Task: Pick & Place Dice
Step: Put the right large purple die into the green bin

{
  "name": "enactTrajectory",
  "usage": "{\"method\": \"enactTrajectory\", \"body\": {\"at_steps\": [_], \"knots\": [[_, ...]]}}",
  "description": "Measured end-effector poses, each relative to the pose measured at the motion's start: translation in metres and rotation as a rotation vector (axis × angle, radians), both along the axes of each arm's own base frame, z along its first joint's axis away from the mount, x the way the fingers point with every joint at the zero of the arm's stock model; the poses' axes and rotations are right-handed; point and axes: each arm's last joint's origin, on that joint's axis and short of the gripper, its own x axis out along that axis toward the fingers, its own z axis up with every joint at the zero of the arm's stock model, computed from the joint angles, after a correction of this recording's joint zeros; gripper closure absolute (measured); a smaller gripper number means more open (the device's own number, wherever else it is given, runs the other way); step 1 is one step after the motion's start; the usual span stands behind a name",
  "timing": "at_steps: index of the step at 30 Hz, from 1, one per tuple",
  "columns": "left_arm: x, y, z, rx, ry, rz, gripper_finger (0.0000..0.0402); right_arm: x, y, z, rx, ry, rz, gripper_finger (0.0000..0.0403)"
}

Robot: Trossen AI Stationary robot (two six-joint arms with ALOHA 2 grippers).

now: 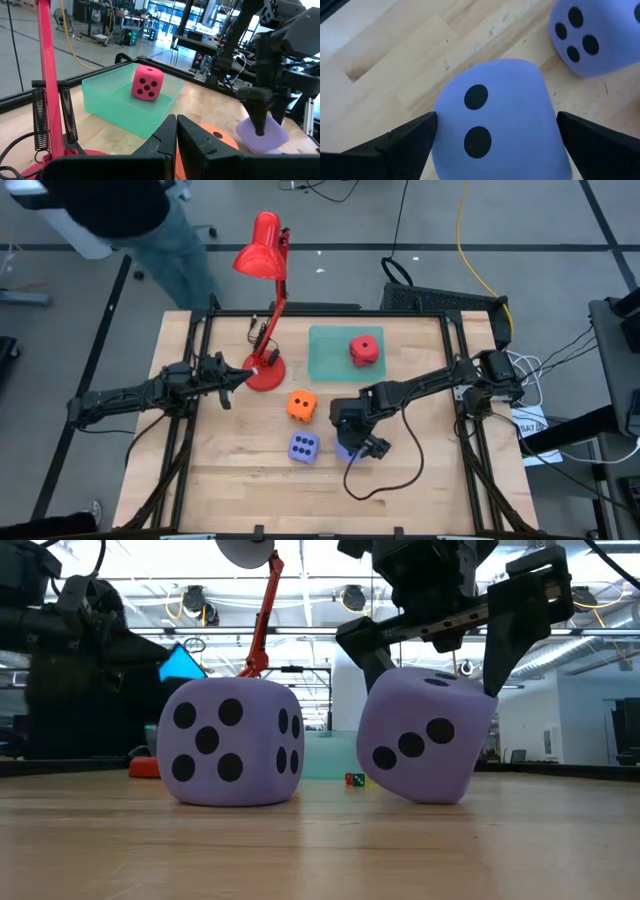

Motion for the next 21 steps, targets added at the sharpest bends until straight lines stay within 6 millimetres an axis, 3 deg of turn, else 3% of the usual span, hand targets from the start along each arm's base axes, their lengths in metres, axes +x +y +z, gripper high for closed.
{"method": "enactTrajectory", "body": {"at_steps": [5, 10, 16, 21], "knots": [[0.000, 0.000, 0.000, 0.009, 0.002, -0.001, 0.0380, 0.001, 0.001, 0.000, 0.002, -0.005, -0.010, 0.0003], [0.000, 0.000, 0.000, 0.009, 0.003, 0.000, 0.0380, 0.003, -0.002, 0.001, 0.043, 0.019, -0.126, 0.0003], [0.000, 0.000, 0.000, 0.009, 0.002, -0.001, 0.0380, 0.003, -0.014, 0.011, 0.194, 0.077, -0.316, 0.0003], [0.000, 0.000, 0.000, 0.001, -0.001, -0.002, 0.0380, 0.003, -0.012, 0.019, 0.349, 0.110, -0.345, 0.0003]]}}
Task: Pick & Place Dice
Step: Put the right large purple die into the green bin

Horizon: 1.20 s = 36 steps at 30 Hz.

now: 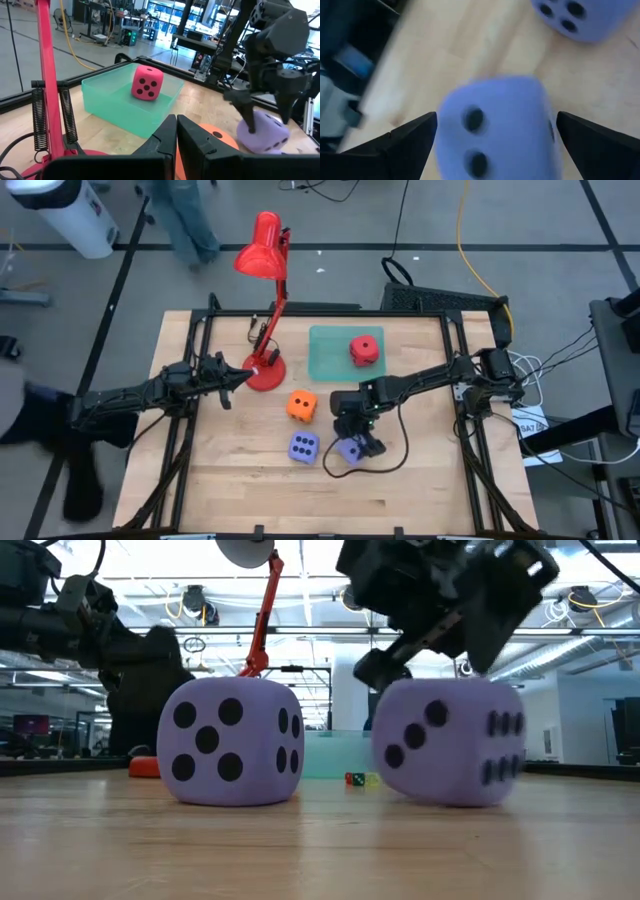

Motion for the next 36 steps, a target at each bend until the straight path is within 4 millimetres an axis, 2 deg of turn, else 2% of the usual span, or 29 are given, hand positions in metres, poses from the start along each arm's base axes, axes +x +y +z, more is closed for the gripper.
{"method": "enactTrajectory", "body": {"at_steps": [3, 6, 11, 14, 18, 22, 36], "knots": [[0.000, 0.000, 0.000, -0.012, -0.002, -0.004, 0.0380, 0.001, 0.004, 0.011, 0.091, -0.034, 0.002, 0.0003], [0.000, 0.000, 0.000, -0.014, -0.008, -0.004, 0.0380, 0.001, 0.010, 0.017, 0.094, -0.069, 0.009, 0.0003], [0.000, 0.000, 0.000, -0.016, -0.012, -0.005, 0.0380, -0.006, 0.021, 0.031, -0.056, -0.186, 0.049, 0.0003], [0.000, 0.000, 0.001, -0.017, -0.014, -0.005, 0.0380, -0.009, 0.027, 0.041, -0.159, -0.249, 0.006, 0.0003], [0.000, -0.001, 0.001, -0.023, -0.018, -0.022, 0.0380, -0.016, 0.033, 0.050, -0.226, -0.248, -0.092, 0.0003], [0.000, -0.001, 0.001, -0.019, -0.018, -0.022, 0.0380, -0.022, 0.040, 0.045, -0.255, -0.170, -0.127, 0.0003], [0.000, -0.001, 0.001, -0.023, -0.019, -0.021, 0.0380, -0.041, 0.062, 0.033, -0.441, -0.063, -0.230, 0.0003]]}}
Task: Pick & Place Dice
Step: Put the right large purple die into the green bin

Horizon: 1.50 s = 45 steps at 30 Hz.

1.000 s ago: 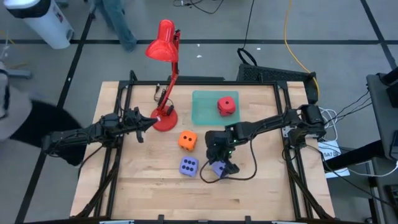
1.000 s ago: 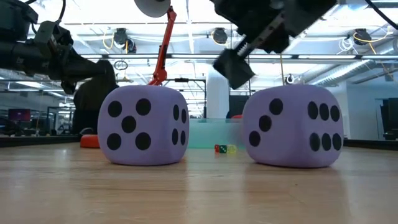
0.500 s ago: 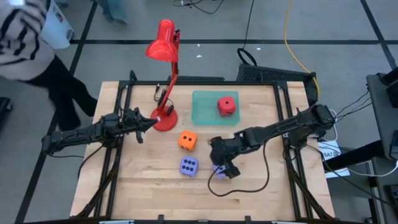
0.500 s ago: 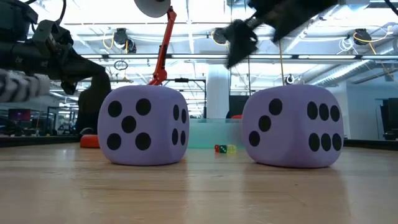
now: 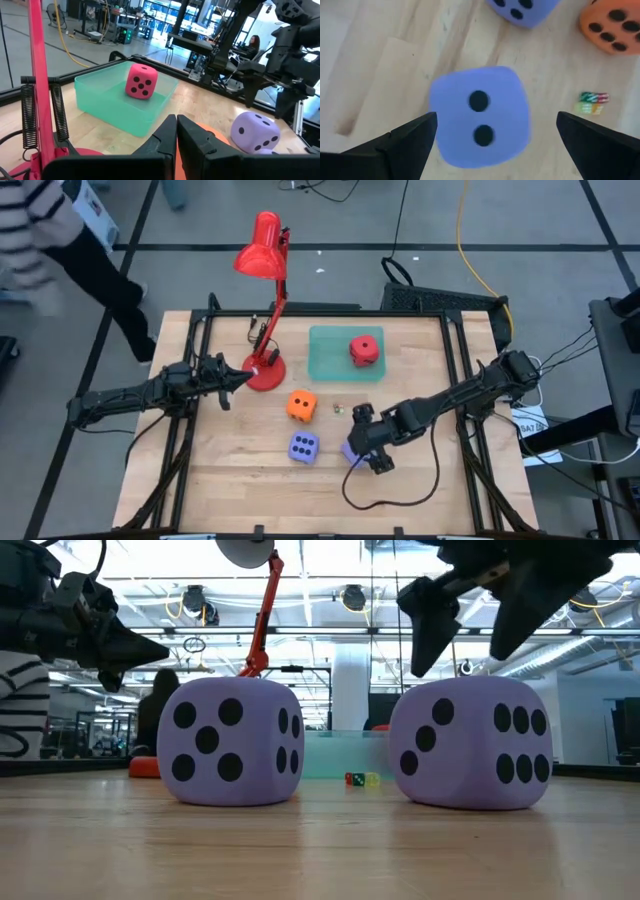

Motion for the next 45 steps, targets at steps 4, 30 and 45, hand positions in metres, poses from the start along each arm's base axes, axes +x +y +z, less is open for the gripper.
{"method": "enactTrajectory", "body": {"at_steps": [4, 30, 45], "knots": [[0.000, 0.000, 0.000, -0.001, 0.000, 0.000, 0.0380, -0.005, 0.000, -0.010, -0.013, 0.026, -0.012, 0.0003], [0.000, 0.000, 0.000, 0.001, 0.000, -0.001, 0.0380, -0.003, -0.017, 0.015, 0.183, -0.125, -0.126, 0.0003], [0.000, 0.000, 0.000, 0.001, 0.000, -0.004, 0.0380, -0.011, 0.013, -0.007, 0.085, -0.054, -0.186, 0.0003]]}}
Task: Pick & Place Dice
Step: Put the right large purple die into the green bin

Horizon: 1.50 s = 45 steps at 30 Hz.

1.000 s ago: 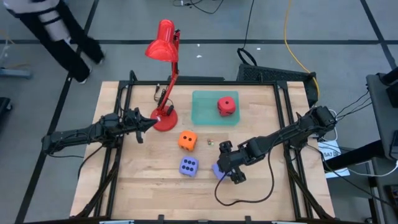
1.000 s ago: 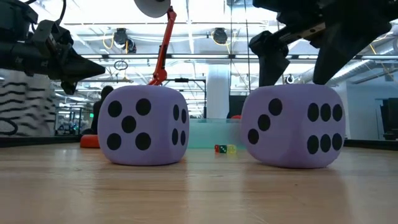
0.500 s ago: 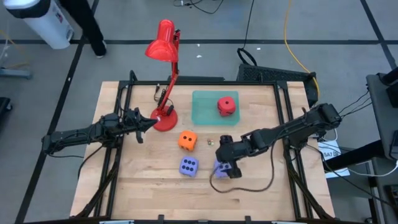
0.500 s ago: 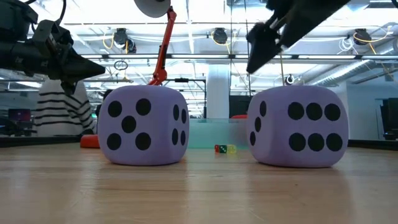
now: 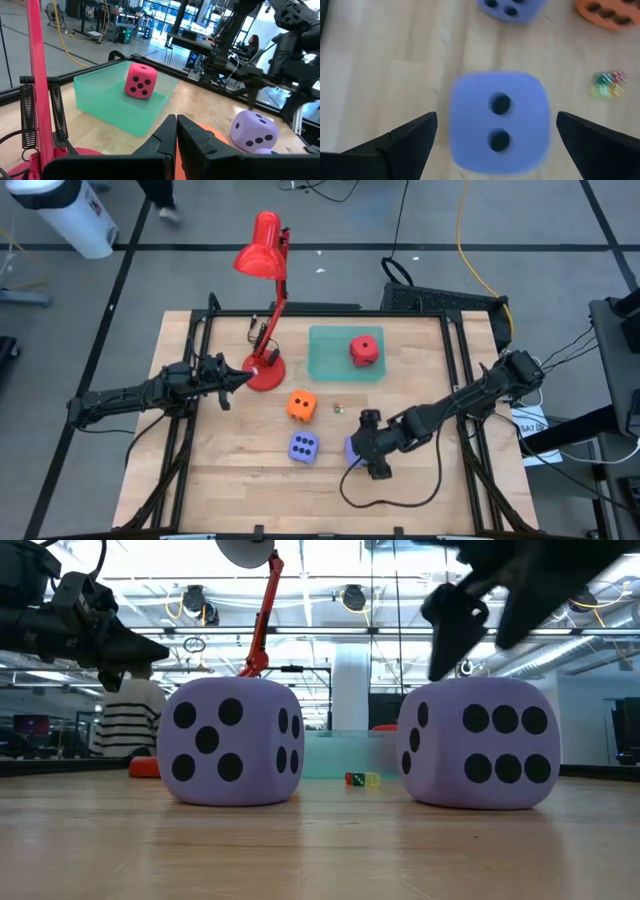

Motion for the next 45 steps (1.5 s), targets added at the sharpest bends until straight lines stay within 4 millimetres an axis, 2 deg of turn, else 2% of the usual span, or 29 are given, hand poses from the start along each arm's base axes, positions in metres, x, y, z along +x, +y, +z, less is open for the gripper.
{"method": "enactTrajectory", "body": {"at_steps": [15, 22, 28, 35, 45], "knots": [[0.000, 0.000, 0.000, -0.001, -0.001, -0.005, 0.0380, 0.008, -0.005, -0.023, 0.048, 0.094, -0.040, 0.0003], [0.000, 0.000, 0.000, -0.003, -0.001, -0.006, 0.0380, 0.005, -0.019, -0.011, 0.019, 0.063, -0.093, 0.0003], [0.000, -0.001, 0.000, -0.005, -0.001, -0.025, 0.0380, 0.003, -0.022, 0.000, 0.046, 0.021, -0.103, 0.0003], [0.000, -0.001, 0.000, -0.005, -0.001, -0.025, 0.0380, 0.000, -0.019, 0.001, 0.030, 0.029, -0.078, 0.0003], [0.000, -0.001, 0.000, -0.003, -0.001, -0.026, 0.0380, 0.001, -0.021, 0.001, -0.080, 0.008, 0.028, 0.0003]]}}
